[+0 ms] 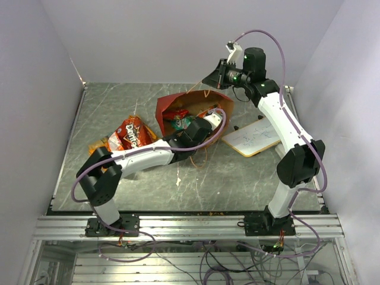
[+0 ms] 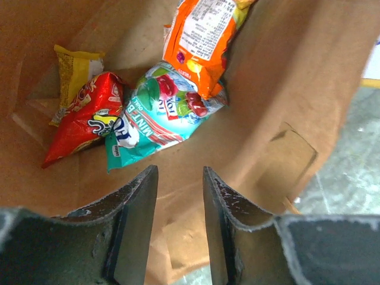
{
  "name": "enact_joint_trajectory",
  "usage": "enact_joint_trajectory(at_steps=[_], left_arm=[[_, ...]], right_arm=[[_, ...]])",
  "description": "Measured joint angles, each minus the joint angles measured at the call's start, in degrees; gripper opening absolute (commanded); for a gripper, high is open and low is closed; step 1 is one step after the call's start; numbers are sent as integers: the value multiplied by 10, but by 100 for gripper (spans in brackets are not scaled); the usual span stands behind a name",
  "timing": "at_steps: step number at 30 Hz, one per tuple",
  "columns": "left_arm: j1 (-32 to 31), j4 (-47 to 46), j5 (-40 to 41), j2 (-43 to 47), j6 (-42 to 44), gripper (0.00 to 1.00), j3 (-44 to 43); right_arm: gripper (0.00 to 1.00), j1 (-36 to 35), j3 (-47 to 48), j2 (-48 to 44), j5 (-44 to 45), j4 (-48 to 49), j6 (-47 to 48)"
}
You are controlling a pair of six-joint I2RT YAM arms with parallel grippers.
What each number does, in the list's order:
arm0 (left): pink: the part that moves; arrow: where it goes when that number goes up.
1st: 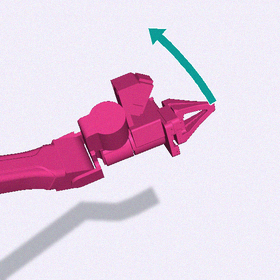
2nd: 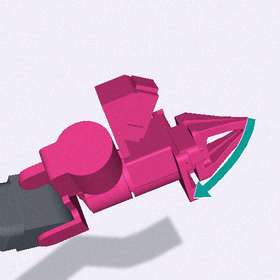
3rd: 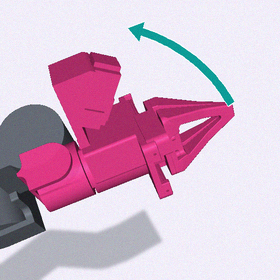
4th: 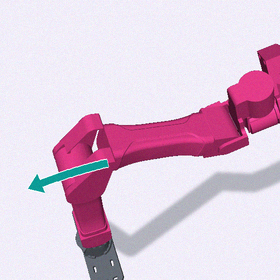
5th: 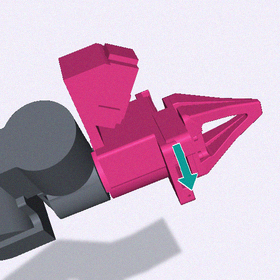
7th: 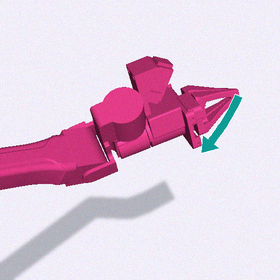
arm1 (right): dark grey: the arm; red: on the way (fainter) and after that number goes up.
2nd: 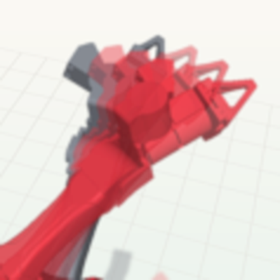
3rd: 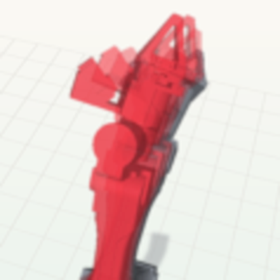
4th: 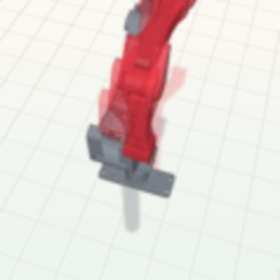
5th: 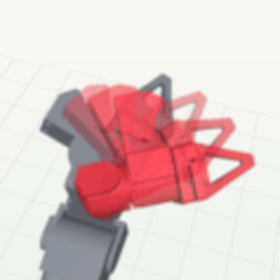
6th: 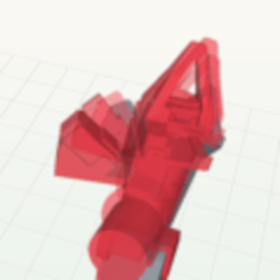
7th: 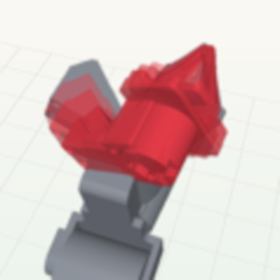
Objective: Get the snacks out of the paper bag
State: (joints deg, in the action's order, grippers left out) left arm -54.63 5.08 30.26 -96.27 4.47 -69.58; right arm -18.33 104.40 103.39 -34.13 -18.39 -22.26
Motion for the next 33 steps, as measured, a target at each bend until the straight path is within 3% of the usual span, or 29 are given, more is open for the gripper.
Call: enact_joint_trajectory(at_steps=[10,20,33], left_arm=[[31,-41,25,-95,70,59,-15],[77,-68,29,-166,113,76,-115],[120,-83,43,-258,171,79,-179]], right_arm=[[0,0,38,42,5,-2,-2],[0,10,76,65,12,-24,-3],[0,10,90,71,14,-58,-9]])
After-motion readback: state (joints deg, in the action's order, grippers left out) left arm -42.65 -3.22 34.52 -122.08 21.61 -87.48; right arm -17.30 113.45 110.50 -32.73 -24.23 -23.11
